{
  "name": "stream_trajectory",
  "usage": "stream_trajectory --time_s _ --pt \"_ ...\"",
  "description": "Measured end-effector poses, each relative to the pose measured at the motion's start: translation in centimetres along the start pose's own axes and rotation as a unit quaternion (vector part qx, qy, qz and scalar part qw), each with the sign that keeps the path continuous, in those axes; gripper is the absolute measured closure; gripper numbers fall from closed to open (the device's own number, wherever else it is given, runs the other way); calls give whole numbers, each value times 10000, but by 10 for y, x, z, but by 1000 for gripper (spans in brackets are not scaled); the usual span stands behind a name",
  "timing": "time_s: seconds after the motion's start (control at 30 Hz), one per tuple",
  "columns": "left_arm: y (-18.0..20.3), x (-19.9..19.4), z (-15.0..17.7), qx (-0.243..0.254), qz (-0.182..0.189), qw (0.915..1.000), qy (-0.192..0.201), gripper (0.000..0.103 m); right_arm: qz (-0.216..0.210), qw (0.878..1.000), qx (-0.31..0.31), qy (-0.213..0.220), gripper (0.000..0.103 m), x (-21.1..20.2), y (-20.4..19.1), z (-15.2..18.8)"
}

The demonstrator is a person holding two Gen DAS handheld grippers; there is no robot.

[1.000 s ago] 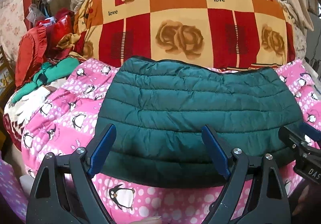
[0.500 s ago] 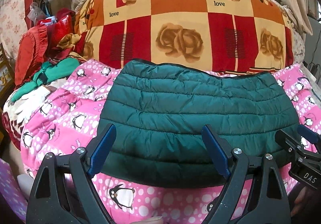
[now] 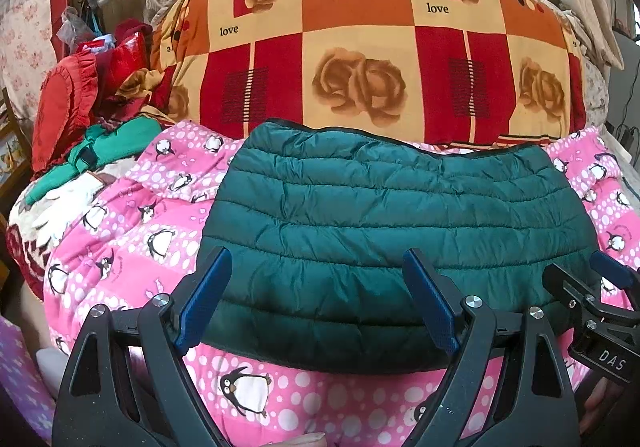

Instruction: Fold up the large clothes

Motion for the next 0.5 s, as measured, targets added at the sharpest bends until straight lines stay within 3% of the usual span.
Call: stream_trajectory --time_s 0.5 --pt "-1 2 4 16 0 10000 -45 16 -20 10000 51 -52 10 3 1 3"
Point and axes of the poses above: each gripper's, at about its wrist camera, not at the fingertips, and x roughly the way its jaws point, y to its right, z to its underside, the point moved 4 cm from there along x, roughly the way its jaws point, and after that the axes turned 11 degrees about -z, right-handed, at the moved point
